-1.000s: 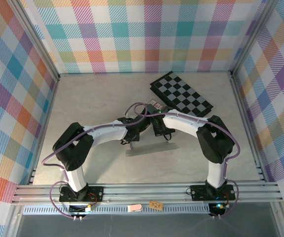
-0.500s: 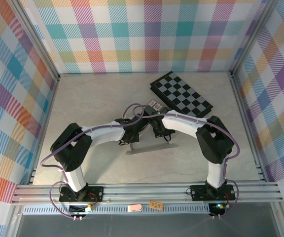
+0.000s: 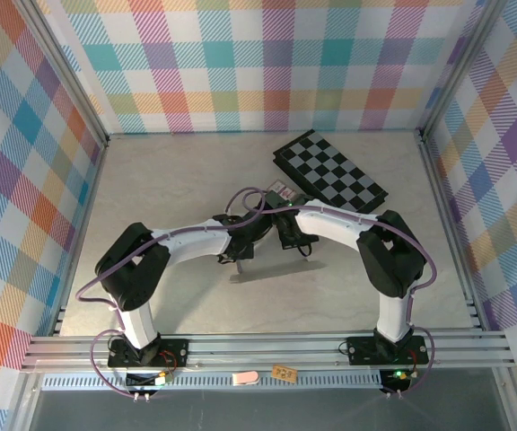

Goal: Fold the paper box

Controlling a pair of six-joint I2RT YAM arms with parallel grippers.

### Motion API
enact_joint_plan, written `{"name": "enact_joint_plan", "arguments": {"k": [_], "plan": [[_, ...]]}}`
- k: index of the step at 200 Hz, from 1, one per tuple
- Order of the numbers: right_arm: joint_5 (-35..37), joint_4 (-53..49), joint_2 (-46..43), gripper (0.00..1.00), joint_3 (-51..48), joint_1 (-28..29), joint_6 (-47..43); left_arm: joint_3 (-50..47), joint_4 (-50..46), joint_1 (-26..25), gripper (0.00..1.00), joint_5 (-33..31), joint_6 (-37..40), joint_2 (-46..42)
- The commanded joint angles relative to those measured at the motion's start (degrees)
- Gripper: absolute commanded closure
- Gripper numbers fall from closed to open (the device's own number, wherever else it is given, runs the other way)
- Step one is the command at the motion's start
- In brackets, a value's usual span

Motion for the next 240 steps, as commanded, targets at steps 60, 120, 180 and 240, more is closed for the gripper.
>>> {"name": "enact_joint_plan", "arguments": {"k": [60,120,180,240], "plan": [[8.39,-0.64,-2.40,1.00,-0.85,3.85,3.40,-4.45,6.70,4.54,0.46,19.21,-0.61,-9.38],[8.08,-0.54,-2.23,1.00,-0.95,3.90,3.22,-7.72,10.18,6.46,0.52,19.96,-1.61,-8.64],[7.73,-0.63,-2.00,1.00,-0.91,3.90,3.22,-7.02,10.04,7.35,0.70,16.74,-0.14,-7.32],[7.64,-0.61,-1.66,1.00,-0.55,3.90,3.04,-7.19,9.10,7.35,0.77,14.50,0.42,-4.67]]}}
